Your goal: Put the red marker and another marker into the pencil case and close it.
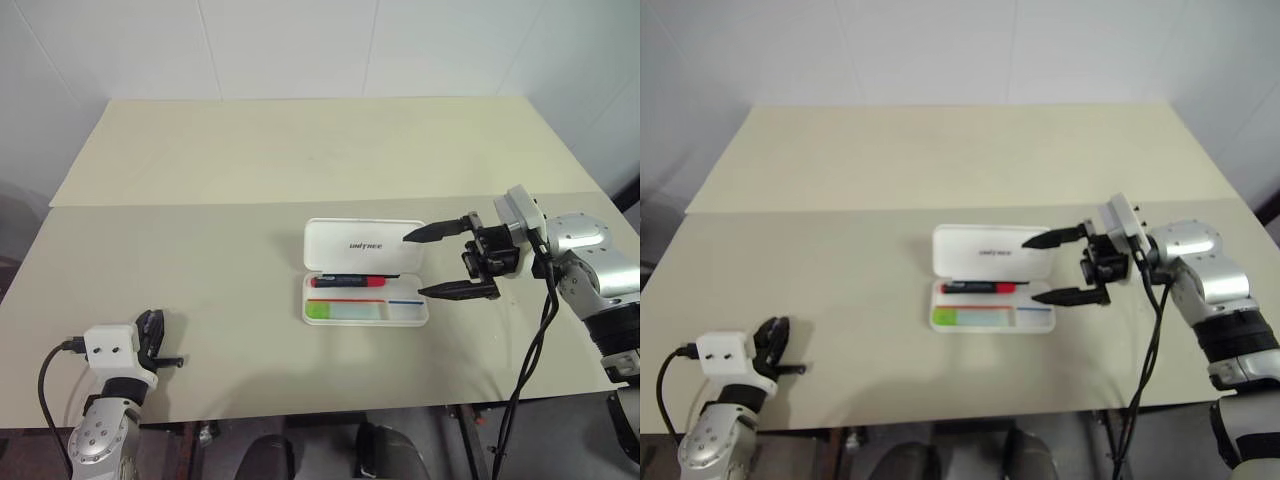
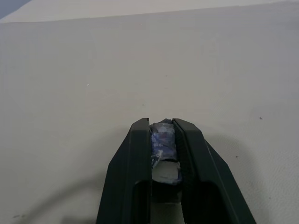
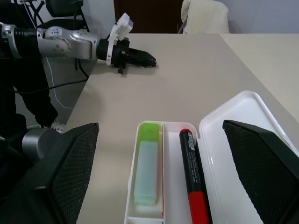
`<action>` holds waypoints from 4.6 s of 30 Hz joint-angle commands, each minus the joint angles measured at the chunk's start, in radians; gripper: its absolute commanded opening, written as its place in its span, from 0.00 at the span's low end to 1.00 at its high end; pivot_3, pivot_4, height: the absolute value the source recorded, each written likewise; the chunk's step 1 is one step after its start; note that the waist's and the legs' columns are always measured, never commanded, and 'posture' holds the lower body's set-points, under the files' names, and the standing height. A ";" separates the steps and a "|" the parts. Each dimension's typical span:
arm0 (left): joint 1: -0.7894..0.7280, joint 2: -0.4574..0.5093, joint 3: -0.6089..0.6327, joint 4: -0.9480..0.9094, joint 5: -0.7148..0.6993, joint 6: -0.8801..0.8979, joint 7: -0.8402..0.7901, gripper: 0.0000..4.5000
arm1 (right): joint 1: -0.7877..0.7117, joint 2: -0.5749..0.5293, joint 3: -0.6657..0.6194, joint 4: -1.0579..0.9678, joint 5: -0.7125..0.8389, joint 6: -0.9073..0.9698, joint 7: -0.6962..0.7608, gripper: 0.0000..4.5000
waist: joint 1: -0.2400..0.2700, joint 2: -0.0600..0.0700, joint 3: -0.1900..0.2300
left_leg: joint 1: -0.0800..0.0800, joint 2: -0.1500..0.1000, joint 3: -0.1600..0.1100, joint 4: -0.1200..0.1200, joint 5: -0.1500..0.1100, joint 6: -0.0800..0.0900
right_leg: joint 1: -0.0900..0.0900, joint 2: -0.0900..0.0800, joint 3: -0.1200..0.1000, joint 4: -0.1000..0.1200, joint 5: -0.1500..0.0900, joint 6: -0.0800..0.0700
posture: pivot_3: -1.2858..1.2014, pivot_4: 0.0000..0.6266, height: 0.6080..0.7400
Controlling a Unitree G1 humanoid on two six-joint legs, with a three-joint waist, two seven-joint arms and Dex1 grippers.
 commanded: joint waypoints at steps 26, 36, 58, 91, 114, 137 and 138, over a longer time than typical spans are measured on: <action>-0.627 0.294 -0.445 0.032 -0.179 0.099 -0.630 0.09 | 0.329 -0.067 -0.463 -0.107 -0.126 0.008 -0.010 1.00 | -0.007 0.001 0.001 | 0.001 0.001 0.005 0.002 0.000 -0.001 | 0.003 0.006 -0.006 -0.002 0.000 -0.001 | 0.52 0.24 1.00; -0.737 0.141 -0.647 0.246 -0.064 0.034 -0.686 0.09 | 0.506 -0.079 -0.609 -0.223 -0.138 0.052 -0.061 1.00 | 0.000 0.000 0.002 | 0.000 0.001 0.004 0.004 0.000 -0.001 | 0.004 0.007 -0.005 -0.003 0.001 0.000 | 0.52 0.24 1.00; -0.916 -0.132 -0.763 0.623 0.059 -0.108 -0.725 0.09 | 0.633 -0.049 -0.674 -0.408 -0.124 0.143 -0.143 1.00 | 0.007 -0.001 0.002 | 0.000 0.001 0.004 0.006 0.000 -0.001 | 0.004 0.007 -0.004 -0.002 0.001 0.001 | 0.52 0.24 1.00; -0.900 -0.168 -0.744 0.604 0.043 -0.049 -0.815 0.90 | 0.620 0.001 -0.637 -0.429 -0.141 0.143 -0.171 1.00 | 0.019 -0.001 0.002 | 0.000 0.001 0.002 0.007 0.000 -0.001 | 0.004 0.007 -0.004 -0.002 0.001 0.000 | 0.52 0.24 1.00; -0.516 0.274 -0.322 0.089 -0.173 0.067 -0.760 0.62 | 0.342 0.103 -0.467 -0.185 -0.211 0.054 -0.041 1.00 | -0.007 0.000 0.002 | 0.000 0.002 0.002 0.008 0.000 -0.001 | 0.004 0.007 -0.002 0.000 0.001 0.000 | 0.52 0.24 1.00; -0.751 0.171 -0.325 0.464 0.011 -0.082 -0.445 0.01 | 0.279 0.099 -0.460 -0.108 -0.236 0.010 -0.015 1.00 | -0.004 -0.001 0.002 | 0.000 0.001 0.003 0.007 0.000 -0.001 | 0.004 0.008 -0.001 -0.001 0.001 0.001 | 0.52 0.24 1.00; -0.773 0.159 -0.337 0.492 0.018 -0.085 -0.445 0.01 | 0.280 0.097 -0.462 -0.107 -0.236 0.009 -0.014 1.00 | -0.004 -0.001 0.002 | 0.001 0.001 0.003 0.007 0.000 -0.001 | 0.004 0.008 -0.001 -0.001 0.001 0.001 | 0.52 0.24 1.00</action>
